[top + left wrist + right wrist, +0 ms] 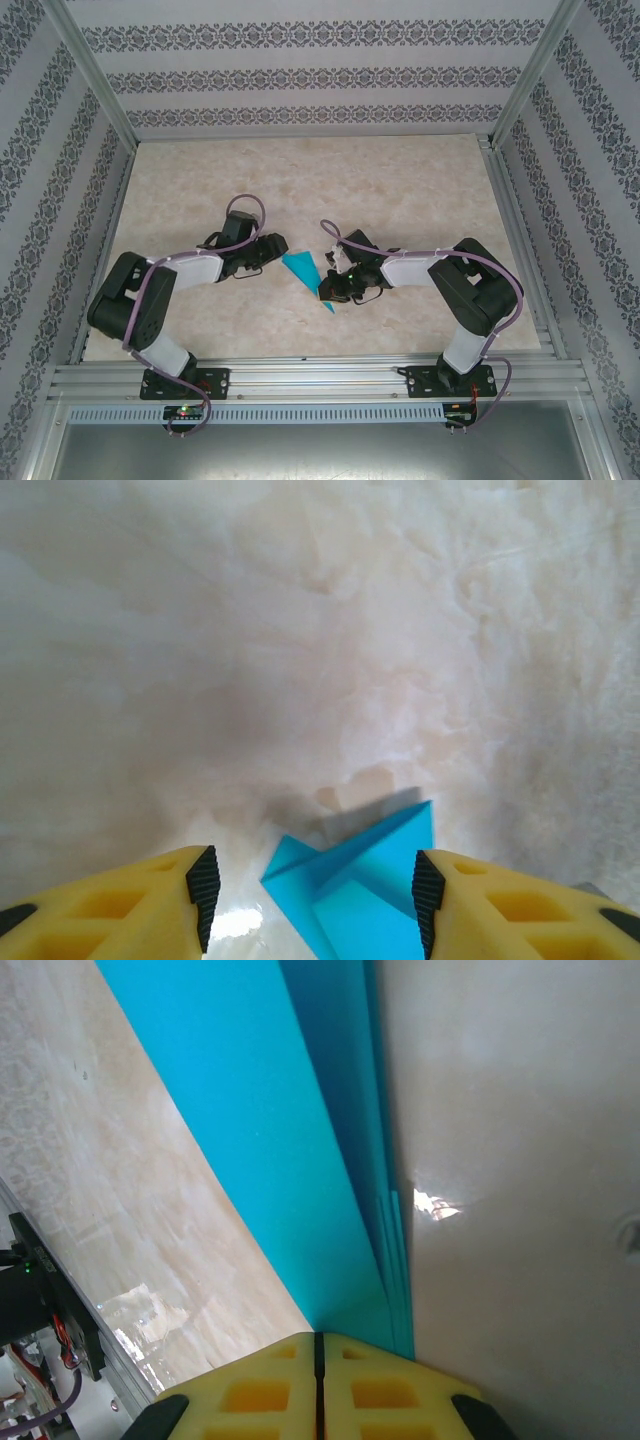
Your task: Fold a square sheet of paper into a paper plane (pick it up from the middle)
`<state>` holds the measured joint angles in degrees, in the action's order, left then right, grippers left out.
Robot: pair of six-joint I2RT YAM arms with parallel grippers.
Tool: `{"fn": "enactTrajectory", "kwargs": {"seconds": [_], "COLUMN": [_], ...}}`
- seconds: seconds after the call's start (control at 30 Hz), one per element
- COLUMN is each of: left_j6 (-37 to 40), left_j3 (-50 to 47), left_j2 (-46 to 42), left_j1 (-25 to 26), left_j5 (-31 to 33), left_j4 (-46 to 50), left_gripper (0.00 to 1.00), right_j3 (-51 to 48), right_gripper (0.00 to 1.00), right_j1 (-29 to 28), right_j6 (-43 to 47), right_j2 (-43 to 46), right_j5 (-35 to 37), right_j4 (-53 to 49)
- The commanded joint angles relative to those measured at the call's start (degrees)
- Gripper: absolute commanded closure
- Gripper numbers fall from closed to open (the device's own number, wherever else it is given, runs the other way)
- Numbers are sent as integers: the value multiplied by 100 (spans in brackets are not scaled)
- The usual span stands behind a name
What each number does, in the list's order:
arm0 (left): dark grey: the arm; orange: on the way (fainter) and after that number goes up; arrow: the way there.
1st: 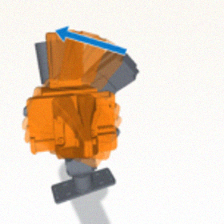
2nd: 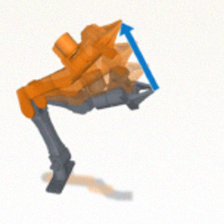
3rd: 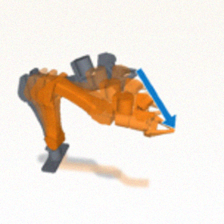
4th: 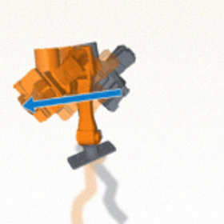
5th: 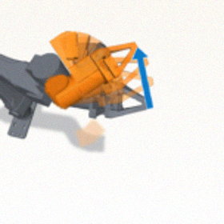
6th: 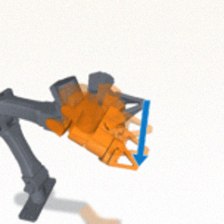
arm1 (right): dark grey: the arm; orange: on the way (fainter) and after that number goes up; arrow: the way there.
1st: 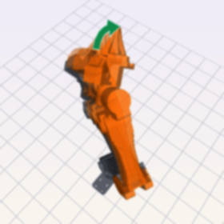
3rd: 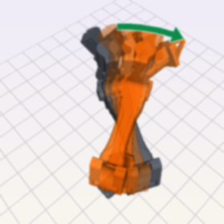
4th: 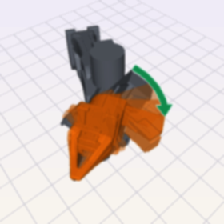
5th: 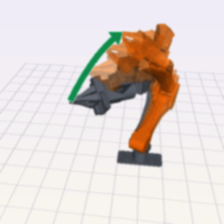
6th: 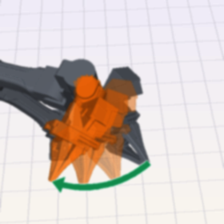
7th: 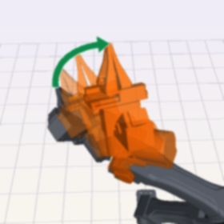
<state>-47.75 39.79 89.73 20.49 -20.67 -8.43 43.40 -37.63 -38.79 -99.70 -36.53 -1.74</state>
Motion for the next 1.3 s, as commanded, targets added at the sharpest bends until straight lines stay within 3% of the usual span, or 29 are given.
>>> {"fn": "enactTrajectory", "kwargs": {"seconds": [0.0, 0.2, 0.43, 0.7, 1.27], "left_j6": [167, 221, 167, 145, -296], "left_j3": [77, 43, 399, 604, 216], "left_j2": [-603, -862, -154, 637, 1073], "left_j1": [-20, 579, 1471, 1499, 1124], "left_j5": [-59, -654, -711, -359, 178], "left_j4": [219, 104, -175, -253, -299], "left_gripper": [43, 48, 50, 50, 52], "right_j3": [-51, -78, -134, -316, -388], "right_gripper": [91, 91, 91, 90, 88], "right_j1": [29, 21, 19, 12, 18], "right_j6": [-28, -171, -262, -377, -333], "right_j2": [-182, -224, -182, -199, 56], "right_j5": [359, 287, 356, 331, 354], "right_j4": [-373, -143, -49, 217, 195]}}
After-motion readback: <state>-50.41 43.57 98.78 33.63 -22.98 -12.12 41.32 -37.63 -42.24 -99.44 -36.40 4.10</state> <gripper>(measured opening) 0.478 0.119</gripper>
